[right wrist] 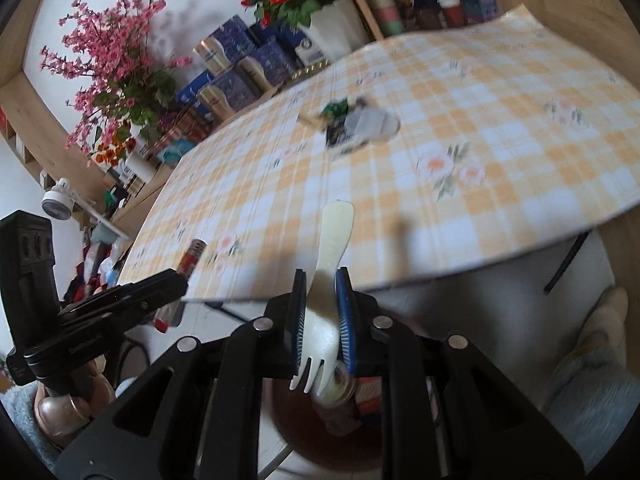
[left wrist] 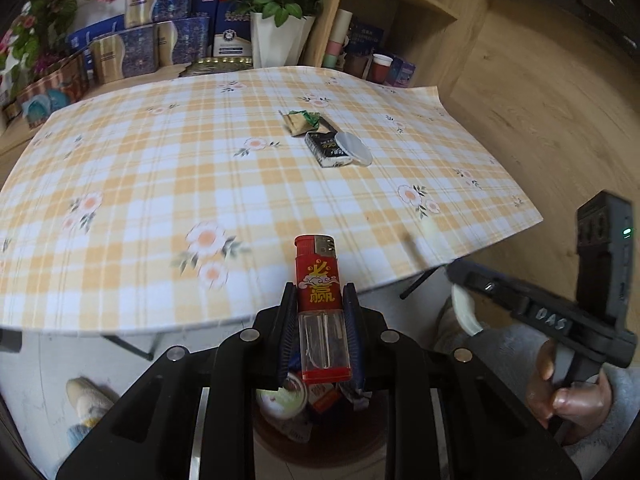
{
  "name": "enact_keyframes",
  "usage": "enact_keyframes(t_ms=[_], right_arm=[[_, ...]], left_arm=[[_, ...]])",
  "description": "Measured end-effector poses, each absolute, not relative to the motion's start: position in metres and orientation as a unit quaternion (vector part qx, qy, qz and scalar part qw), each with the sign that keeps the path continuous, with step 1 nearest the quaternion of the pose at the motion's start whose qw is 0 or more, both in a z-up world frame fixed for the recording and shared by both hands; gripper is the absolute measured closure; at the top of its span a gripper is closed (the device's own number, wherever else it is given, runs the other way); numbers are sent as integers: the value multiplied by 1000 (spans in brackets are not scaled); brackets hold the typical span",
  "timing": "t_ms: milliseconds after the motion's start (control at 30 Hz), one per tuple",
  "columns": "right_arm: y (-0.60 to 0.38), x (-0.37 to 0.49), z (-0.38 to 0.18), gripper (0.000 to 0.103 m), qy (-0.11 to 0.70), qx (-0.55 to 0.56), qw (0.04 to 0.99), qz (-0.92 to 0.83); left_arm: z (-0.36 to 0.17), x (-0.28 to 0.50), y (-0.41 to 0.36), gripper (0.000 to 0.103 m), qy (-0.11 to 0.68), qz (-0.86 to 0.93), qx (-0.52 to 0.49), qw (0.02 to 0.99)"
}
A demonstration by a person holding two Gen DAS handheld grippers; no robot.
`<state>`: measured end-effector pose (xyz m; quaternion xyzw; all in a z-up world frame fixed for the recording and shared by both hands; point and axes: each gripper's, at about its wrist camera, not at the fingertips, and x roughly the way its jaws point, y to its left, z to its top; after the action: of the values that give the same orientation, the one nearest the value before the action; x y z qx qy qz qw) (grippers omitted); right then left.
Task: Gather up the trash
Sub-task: 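Carry the spork and lighter over the bin and open both tools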
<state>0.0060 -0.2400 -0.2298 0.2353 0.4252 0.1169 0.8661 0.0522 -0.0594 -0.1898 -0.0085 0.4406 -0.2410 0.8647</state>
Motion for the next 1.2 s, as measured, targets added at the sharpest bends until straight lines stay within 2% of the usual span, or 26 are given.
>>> enact_keyframes(t_ms=[300, 667, 733, 867, 967, 1000, 1033, 1100, 1167, 1200], right_arm=[[-221, -4, -261, 85, 489, 225, 835, 116], [-225, -5, -292, 85, 545, 243, 797, 96], [-226, -5, -293, 85, 545, 243, 797, 95], [-226, -6, -293, 84, 550, 243, 794, 94], [-223, -1, -294, 80, 555, 241, 791, 89], [-224, -2, -293, 68, 553, 242, 792, 88], [-224, -3, -291, 51, 547, 243, 796, 88], [-224, -3, -286, 41, 536, 242, 804, 86], [-224, -3, -282, 39, 528, 237, 811, 84], [-225, -4, -280, 33, 525, 236, 813, 83]], left_arm=[[-196, 11, -33, 80, 429, -225, -34, 874], [-205, 5, -32, 80, 433, -230, -44, 870], [-206, 5, -33, 86, 435, -232, -43, 869], [-209, 5, -34, 87, 438, -232, -42, 868], [-211, 5, -34, 87, 441, -232, -44, 866], [-212, 5, -34, 87, 442, -232, -45, 866], [-212, 5, -33, 87, 442, -231, -45, 865], [-211, 4, -33, 87, 441, -230, -44, 866], [-212, 4, -33, 87, 441, -230, -44, 867], [-213, 5, -33, 87, 442, -228, -44, 867]])
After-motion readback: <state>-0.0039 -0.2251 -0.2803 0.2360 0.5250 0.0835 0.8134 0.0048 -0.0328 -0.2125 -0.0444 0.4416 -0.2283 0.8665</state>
